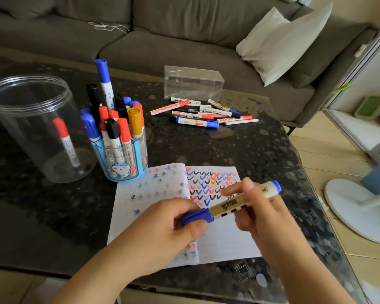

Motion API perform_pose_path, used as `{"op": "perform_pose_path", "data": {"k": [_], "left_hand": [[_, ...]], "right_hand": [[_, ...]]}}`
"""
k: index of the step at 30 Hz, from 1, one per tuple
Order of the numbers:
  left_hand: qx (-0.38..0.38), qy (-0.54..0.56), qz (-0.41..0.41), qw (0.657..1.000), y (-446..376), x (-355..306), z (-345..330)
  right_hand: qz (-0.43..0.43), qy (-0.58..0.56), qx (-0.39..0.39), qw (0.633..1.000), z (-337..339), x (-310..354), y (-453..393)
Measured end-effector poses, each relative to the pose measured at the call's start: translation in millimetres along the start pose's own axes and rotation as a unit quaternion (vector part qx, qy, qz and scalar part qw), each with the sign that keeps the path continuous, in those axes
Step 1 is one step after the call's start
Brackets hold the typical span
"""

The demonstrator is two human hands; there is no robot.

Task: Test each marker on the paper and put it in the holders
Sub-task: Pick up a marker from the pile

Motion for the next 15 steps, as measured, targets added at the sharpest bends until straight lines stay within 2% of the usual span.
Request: {"op": "perform_pose_path", "data": {"k": [2, 8, 15], "left_hand": [[0.001, -0.005, -0.002, 1.0, 0, 1, 0], [-0.021, -0.028, -0.005, 0.999, 1, 0, -1], [-0.046, 0.005, -0.017, 0.999, 2, 0, 6]], "right_hand": [[0.004, -0.044, -0.06, 0.997, 14, 0, 0], [-0.01, -0.096, -0.137, 0.986, 16, -16, 5], [-0.048, -0.175, -0.165, 0.97, -2, -28, 8]]}}
Point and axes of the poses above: each hand's wrist, its own y-axis away from the middle knuckle, its own z-axis out of the back of the hand, x = y × z, the point moved 10 cm from there along -y, towards the middle knuckle, and after that the axes turned 10 degrees about z, right-handed, at the moved point
